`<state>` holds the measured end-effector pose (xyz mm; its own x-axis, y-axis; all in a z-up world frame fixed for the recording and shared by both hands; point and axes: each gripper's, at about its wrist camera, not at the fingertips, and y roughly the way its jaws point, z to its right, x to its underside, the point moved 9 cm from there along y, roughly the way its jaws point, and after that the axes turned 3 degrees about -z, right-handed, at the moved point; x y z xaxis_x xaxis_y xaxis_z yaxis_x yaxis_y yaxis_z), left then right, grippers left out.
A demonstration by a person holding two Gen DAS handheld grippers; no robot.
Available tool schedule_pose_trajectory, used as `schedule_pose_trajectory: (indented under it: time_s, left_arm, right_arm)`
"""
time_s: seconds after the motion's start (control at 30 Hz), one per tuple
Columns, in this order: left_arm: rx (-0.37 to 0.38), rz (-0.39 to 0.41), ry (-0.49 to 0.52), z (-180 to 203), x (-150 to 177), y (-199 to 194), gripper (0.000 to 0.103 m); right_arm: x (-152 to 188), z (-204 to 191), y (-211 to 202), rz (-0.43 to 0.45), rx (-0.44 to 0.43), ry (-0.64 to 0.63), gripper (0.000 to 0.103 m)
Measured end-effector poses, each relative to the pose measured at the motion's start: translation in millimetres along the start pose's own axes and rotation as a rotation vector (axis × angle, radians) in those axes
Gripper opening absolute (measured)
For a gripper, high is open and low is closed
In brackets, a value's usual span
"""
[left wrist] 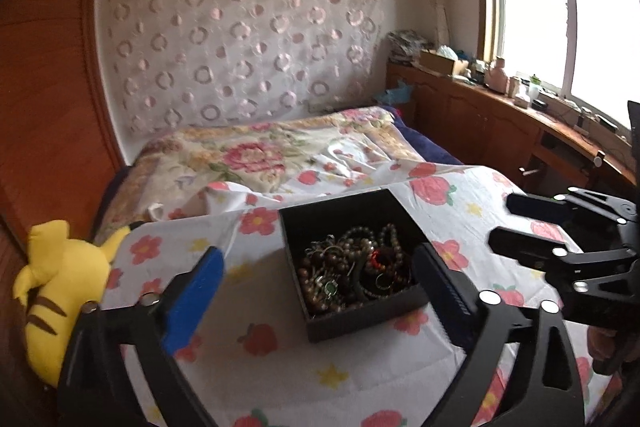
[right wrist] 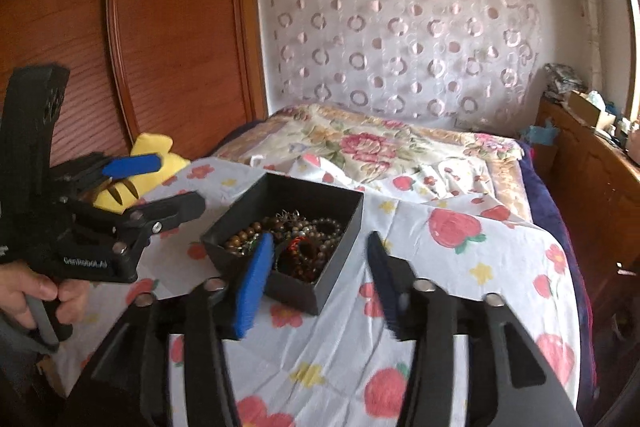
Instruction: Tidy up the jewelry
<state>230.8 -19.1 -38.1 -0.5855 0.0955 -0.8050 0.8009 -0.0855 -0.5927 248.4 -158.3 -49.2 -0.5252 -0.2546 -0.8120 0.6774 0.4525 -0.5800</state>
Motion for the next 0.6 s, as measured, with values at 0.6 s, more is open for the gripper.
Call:
schedule_pose_trajectory:
  time_s: [0.6]
  left_arm:
    - [-0.048, 0.046, -0.077, 3, 61, -82, 0.095]
  right_arm:
    - [51, -6, -92, 0.151, 0.100, 0.130, 0.101]
